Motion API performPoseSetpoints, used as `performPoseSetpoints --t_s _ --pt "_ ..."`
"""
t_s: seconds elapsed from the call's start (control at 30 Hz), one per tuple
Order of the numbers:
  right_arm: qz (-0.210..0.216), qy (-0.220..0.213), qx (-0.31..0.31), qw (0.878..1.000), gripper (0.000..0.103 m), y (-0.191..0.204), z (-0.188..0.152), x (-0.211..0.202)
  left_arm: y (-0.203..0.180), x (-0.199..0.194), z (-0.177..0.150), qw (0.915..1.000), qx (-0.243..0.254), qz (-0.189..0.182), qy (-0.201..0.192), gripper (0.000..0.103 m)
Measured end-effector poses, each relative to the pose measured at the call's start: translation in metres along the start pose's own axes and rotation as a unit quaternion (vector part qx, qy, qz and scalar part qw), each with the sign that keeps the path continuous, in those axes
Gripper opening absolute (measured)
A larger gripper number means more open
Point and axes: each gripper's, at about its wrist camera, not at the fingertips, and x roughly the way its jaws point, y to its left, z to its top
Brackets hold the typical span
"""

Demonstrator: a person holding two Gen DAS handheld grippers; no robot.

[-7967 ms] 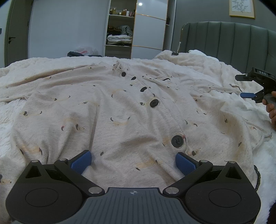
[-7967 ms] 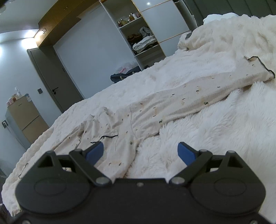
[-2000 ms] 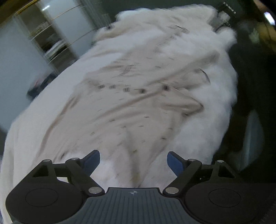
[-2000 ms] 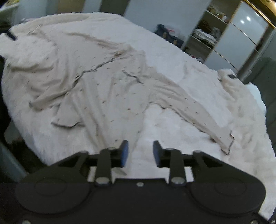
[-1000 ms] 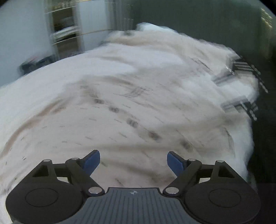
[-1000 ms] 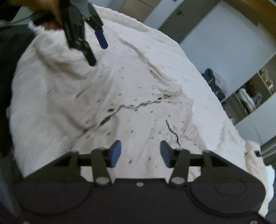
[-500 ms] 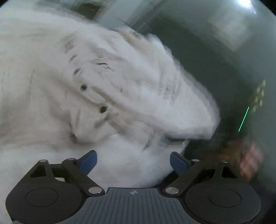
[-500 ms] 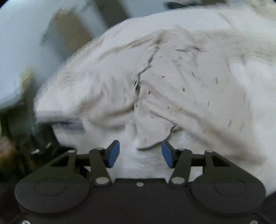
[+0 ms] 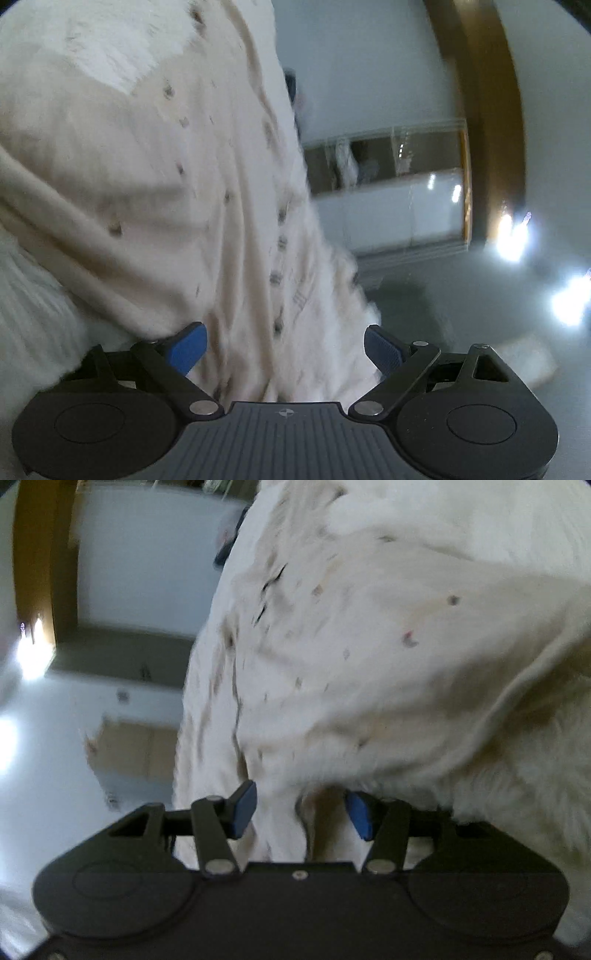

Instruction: Fold clothes

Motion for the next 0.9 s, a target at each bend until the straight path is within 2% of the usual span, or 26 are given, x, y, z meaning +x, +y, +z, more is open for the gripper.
performPoseSetpoints --t_s 0.1,0.17,0.23,0.27,0.3,0.37,0.43,0.53,0.63,0.7,0.77,0.8,0.83,0.87,0.9 --pt "0.029 -0.046 0.04 0.998 0.052 -0.01 0.006 0.007 0.005 -0.002 -0.002 0.9991 -0.02 -0.029 -0.024 0.087" --pt "0.038 -0.061 0.038 0.997 0.049 -0.009 0.01 0.012 0.008 0.0 -0.006 0.9991 -0.02 -0.033 -0.018 0.061" --pt "0.055 -0.057 0.035 0.996 0.039 -0.007 0.013 0.02 0.01 0.002 -0.011 0.9993 -0.018 -0.034 0.005 0.011" --pt "0.062 -0.049 0.027 0.996 0.031 -0.005 0.013 0.021 0.01 0.002 -0.014 0.9991 -0.017 -0.036 0.018 0.003" --pt "0.077 -0.032 0.012 0.996 0.027 -0.001 0.012 0.021 0.008 0.001 -0.017 0.9984 -0.015 -0.046 0.029 0.003" --pt "0.101 0.006 -0.024 0.995 0.013 0.008 0.008 0.017 -0.006 -0.002 -0.022 0.9947 -0.003 -0.079 0.065 0.003" --pt "0.117 0.044 -0.061 0.99 0.011 0.018 0.002 0.012 -0.024 -0.007 -0.028 0.9892 0.012 -0.109 0.098 0.003" --pt "0.126 0.097 -0.121 0.98 0.007 0.034 -0.014 -0.005 -0.046 -0.019 -0.035 0.9838 0.032 -0.13 0.119 0.002" --pt "0.139 0.114 -0.131 0.975 0.007 0.041 -0.017 -0.02 -0.061 -0.034 -0.033 0.9823 0.049 -0.13 0.125 0.003" --pt "0.149 0.111 -0.14 0.973 0.008 0.05 -0.017 -0.037 -0.071 -0.037 -0.024 0.9806 0.093 -0.097 0.143 0.004" --pt "0.13 0.095 -0.177 0.971 0.014 0.064 -0.013 -0.054 -0.086 -0.036 -0.017 0.9726 0.159 -0.049 0.162 0.023" --pt "0.11 0.084 -0.209 0.968 0.016 0.074 -0.012 -0.064 -0.096 -0.037 -0.013 0.9651 0.2 -0.028 0.167 0.051" --pt "0.069 0.071 -0.256 0.962 0.021 0.086 -0.009 -0.072 -0.11 -0.041 -0.01 0.9523 0.253 -0.004 0.171 0.07" --pt "0.029 0.059 -0.301 0.951 0.029 0.098 -0.006 -0.079 -0.126 -0.045 -0.007 0.9331 0.314 0.021 0.174 0.076" --pt "-0.019 0.046 -0.353 0.934 0.033 0.11 -0.005 -0.087 -0.135 -0.048 -0.005 0.915 0.361 0.041 0.176 0.083"
